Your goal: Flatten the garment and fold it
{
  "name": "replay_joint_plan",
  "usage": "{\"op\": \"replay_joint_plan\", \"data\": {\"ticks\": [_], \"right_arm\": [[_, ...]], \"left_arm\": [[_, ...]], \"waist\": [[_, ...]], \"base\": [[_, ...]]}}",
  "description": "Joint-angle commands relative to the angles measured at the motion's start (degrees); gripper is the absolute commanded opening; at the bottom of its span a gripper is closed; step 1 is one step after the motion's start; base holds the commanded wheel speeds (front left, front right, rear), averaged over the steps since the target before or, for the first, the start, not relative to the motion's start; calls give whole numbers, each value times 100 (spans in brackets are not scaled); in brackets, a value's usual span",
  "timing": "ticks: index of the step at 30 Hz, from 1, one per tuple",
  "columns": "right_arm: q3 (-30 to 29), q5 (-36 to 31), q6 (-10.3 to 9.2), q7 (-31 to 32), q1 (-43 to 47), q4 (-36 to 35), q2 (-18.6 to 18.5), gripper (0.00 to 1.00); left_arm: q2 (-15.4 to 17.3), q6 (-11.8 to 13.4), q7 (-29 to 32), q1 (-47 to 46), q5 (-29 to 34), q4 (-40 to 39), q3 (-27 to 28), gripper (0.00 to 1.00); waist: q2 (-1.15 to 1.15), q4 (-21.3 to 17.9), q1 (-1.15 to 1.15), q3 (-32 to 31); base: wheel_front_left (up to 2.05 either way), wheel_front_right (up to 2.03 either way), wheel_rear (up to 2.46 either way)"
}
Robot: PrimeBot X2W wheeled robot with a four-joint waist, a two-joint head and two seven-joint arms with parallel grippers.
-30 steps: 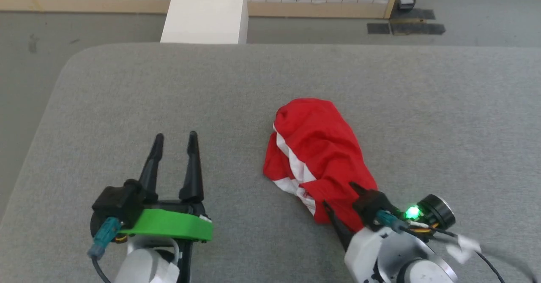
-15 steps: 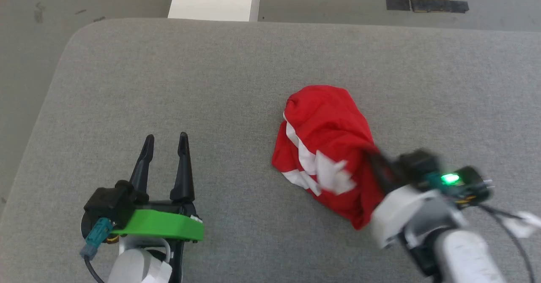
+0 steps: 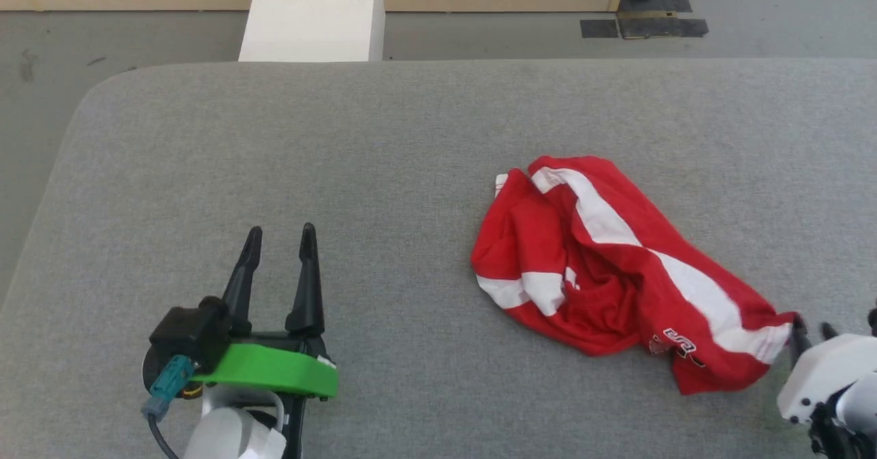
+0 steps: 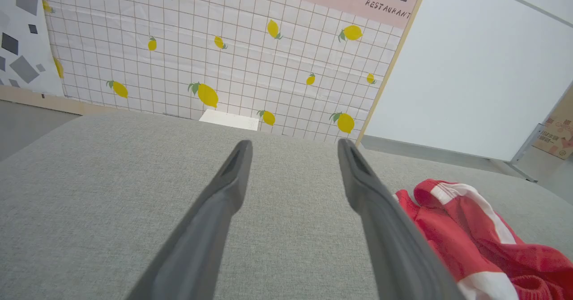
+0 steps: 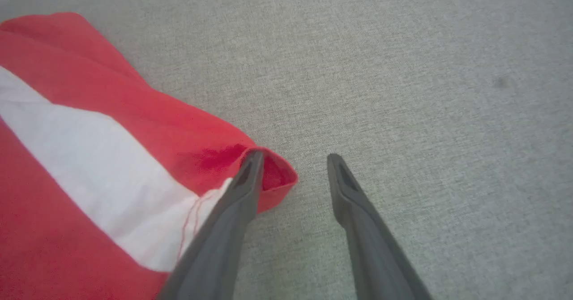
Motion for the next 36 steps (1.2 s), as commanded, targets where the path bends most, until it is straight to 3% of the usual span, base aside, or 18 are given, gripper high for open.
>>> {"op": "replay_joint_plan", "data": {"ticks": [1, 6, 12, 15, 19, 29, 36], "right_arm": [[-61, -47, -9, -62, -84, 20, -3, 100], [0, -110, -9, -789, -51, -300, -2, 100], [1187, -76, -9, -1796, 491, -1072, -2, 100], [1791, -51, -9, -1902, 773, -1236, -2, 100], [2091, 28, -9, -1887, 961, -1205, -2, 100], [1975, 166, -9, -2133, 805, -1261, -2, 100], [1931, 281, -9, -2290, 552, -1148, -2, 100]], "left_arm": [[-14, -22, -26, 43, -22, 33, -4, 100], [-14, -33, -26, 101, -4, 109, 15, 100], [-15, -81, -26, 166, -11, 249, -42, 100], [-15, -103, -26, 127, -13, 298, -129, 100], [-15, -162, -26, 20, -24, 453, -416, 100], [-15, -393, 467, -1547, -195, 1633, -2520, 100], [12, -405, 1856, -2740, -919, 2477, -4003, 100]], "waist": [[0, -17, 0, -8], [0, -77, 0, -111], [0, -241, 0, -309], [0, -356, 0, -346], [0, -478, 0, -384], [0, -851, 0, -42], [0, -1212, 0, 389]], "base": [[0, 0, 0], [0, 0, 0], [0, 0, 0], [0, 0, 0], [0, 0, 0], [0, 0, 0], [0, 0, 0]]}}
